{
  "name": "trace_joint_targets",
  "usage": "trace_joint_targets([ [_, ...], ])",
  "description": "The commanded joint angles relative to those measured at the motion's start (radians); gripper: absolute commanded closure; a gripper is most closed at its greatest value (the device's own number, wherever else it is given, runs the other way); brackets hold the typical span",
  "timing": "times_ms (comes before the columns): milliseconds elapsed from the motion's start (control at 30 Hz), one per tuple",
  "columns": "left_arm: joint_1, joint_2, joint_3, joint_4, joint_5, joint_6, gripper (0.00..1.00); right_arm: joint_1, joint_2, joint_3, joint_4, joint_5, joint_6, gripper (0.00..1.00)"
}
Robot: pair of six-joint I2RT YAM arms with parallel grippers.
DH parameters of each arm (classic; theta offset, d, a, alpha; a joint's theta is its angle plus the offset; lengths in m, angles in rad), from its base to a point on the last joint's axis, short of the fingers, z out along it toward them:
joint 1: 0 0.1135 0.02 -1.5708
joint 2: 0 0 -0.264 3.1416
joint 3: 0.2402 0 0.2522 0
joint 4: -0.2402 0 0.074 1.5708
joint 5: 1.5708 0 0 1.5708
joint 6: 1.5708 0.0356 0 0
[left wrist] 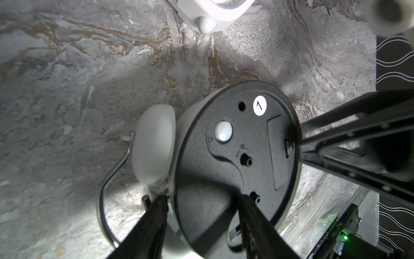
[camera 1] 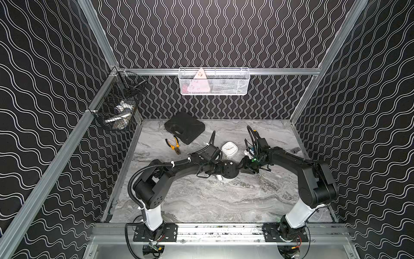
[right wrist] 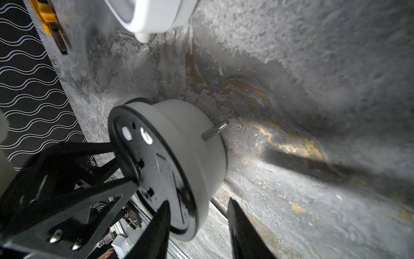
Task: Insert the battery into the alarm
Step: Install the cover on the alarm.
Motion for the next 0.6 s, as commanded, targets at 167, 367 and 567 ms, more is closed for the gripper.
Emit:
trace_joint_targets([
  [167, -0.001, 0.004, -0.007, -0.078, -0.031, 0.019, 0.45, 0.002, 0.03, -0.02, 0.006, 0.011, -0.006, 0.7],
  [367, -0.001, 0.003, -0.007, -0.076, -0.028, 0.017, 0.45, 0.009, 0.063, -0.031, -0.042, 0.076, -0.02, 0.74],
  [567, 0.0, -0.005, -0.006, -0.082, -0.037, 0.021, 0.45, 0.009, -0.029, -0.029, -0.011, 0.034, -0.006, 0.59],
])
